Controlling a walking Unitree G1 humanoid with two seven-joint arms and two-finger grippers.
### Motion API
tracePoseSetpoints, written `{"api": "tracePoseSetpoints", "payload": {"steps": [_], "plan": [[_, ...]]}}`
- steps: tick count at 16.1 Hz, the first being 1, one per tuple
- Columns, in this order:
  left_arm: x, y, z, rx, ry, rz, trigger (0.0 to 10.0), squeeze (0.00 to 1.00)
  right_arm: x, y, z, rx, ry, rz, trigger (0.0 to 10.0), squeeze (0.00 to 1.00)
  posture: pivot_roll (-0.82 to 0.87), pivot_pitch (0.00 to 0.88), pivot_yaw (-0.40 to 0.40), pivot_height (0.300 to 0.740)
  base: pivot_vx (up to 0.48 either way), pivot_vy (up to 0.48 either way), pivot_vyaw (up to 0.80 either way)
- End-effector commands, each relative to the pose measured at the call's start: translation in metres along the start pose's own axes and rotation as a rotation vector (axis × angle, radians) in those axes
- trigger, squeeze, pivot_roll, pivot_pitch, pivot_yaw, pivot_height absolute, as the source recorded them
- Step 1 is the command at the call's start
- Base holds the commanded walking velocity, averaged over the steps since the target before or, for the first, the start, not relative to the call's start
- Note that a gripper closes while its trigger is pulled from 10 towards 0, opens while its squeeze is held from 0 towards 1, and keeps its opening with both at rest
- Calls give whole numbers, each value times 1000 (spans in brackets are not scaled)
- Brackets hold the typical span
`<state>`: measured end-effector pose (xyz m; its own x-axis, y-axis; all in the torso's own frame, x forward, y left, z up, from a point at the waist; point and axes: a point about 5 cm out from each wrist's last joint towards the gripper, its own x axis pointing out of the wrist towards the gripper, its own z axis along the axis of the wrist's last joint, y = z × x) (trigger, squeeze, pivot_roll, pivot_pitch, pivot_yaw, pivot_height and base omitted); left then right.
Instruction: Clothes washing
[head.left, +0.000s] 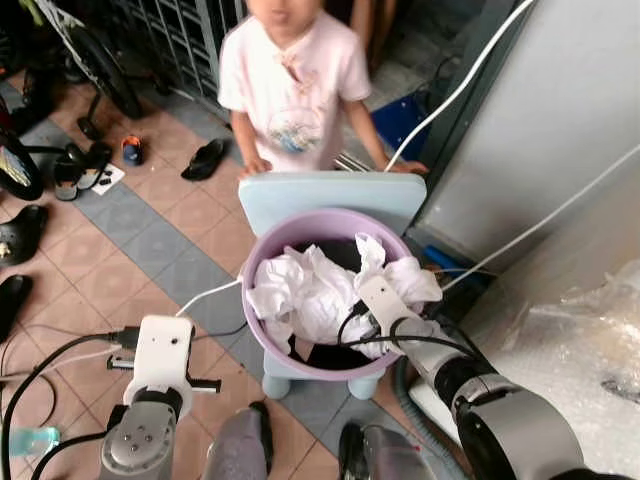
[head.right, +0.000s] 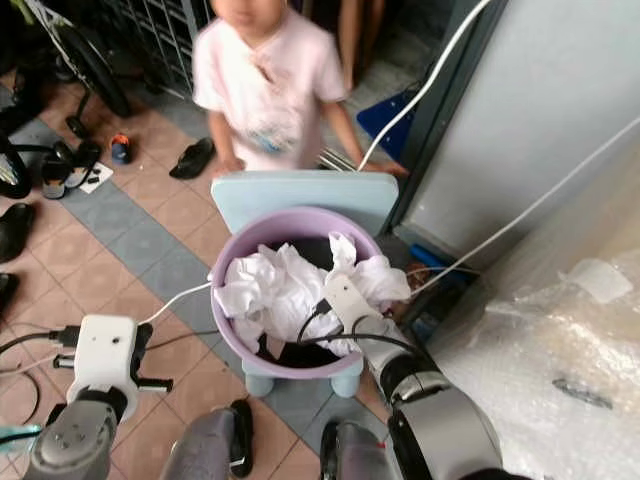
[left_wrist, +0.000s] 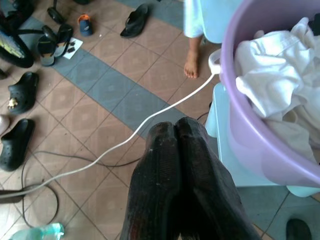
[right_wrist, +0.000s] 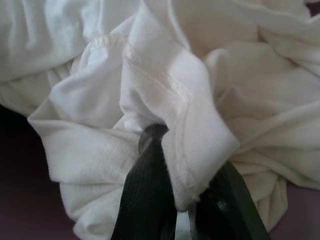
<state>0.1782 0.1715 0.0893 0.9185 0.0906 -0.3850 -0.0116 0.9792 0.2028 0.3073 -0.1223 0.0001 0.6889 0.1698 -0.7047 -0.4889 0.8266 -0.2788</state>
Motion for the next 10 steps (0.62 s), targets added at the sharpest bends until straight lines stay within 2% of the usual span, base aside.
{"api": "tracePoseSetpoints", "payload": {"steps": [1,5,8,10], "plan": [[2,1,-6,6,24,9,10000,0,0,-3,9,50,-41,5,0,0,160,136,-49,740,0,0,0],[20,-1,2,-2,-20,3,10000,0,-4,-17,33,139,-192,5,0,0,128,71,-38,740,0,0,0],[36,-3,6,-1,-44,-10,10000,0,-11,-28,37,213,-297,7,0,0,92,5,-14,740,0,0,0],[46,-7,11,-1,-69,-26,10000,0,-23,-32,37,276,-404,-8,0,0,66,0,7,740,0,0,0]]}}
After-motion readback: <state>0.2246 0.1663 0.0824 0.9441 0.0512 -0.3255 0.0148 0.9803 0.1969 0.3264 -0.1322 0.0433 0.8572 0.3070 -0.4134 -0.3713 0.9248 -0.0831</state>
